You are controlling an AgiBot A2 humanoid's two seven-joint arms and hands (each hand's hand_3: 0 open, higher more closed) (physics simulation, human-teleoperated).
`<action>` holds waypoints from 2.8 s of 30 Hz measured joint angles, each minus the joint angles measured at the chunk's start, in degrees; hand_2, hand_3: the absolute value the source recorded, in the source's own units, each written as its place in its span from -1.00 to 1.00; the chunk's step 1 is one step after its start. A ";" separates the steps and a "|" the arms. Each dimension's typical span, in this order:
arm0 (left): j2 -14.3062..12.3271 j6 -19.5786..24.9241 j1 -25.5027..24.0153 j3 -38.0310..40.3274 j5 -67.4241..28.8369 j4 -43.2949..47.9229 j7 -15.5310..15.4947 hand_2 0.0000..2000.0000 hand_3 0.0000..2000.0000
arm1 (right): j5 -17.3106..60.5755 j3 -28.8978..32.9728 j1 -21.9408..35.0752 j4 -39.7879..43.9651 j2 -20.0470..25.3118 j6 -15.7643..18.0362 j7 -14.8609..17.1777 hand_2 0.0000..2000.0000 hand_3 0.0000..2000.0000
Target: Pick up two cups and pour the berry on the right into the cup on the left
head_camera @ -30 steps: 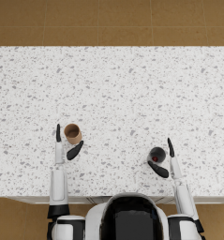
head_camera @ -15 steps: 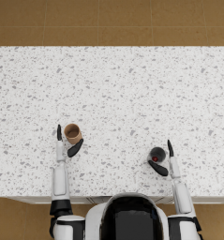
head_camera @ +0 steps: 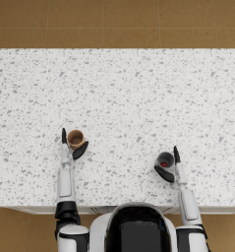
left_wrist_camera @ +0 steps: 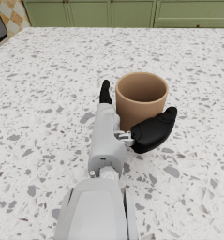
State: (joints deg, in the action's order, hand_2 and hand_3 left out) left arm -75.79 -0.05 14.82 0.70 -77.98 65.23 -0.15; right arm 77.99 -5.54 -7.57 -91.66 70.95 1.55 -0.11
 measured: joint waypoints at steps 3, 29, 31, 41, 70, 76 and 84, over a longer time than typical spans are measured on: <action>-0.30 0.02 1.04 -0.41 0.00 -1.07 -0.02 -1.00 -1.00 | 0.01 -1.09 0.39 0.24 0.48 -0.92 0.07 -1.00 -1.00; -0.23 2.01 -7.60 -9.40 -0.02 28.11 -0.08 1.00 0.28 | 0.02 -0.40 10.18 -7.93 6.26 3.37 -0.16 1.00 0.28; -0.77 1.95 -6.93 -10.51 -0.01 29.76 -0.06 1.00 0.28 | 0.02 -0.45 13.68 -7.33 7.51 3.44 -0.14 1.00 0.28; -3.75 1.87 -2.91 -13.66 -14.49 30.92 -0.03 1.00 0.28 | 12.64 -3.07 29.87 -1.65 13.73 3.60 -0.13 1.00 0.28; -7.86 2.90 0.60 -17.01 -19.10 21.58 0.07 1.00 0.28 | 65.75 -17.39 41.33 -4.97 14.00 4.76 -0.38 1.00 0.28; -8.32 2.77 0.70 -16.71 -19.10 20.97 0.07 1.00 0.28 | 76.80 -17.33 40.97 -6.34 14.51 4.66 -0.41 1.00 0.28; -8.94 2.48 1.00 -16.28 -19.10 19.97 0.08 1.00 0.28 | 91.52 -17.93 40.11 -7.95 14.95 4.83 -0.45 1.00 0.28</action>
State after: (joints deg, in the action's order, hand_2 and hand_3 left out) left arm -84.73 2.44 15.82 -15.58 -97.08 85.20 -0.07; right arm 169.51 -23.47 32.54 -99.61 85.89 6.38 -0.57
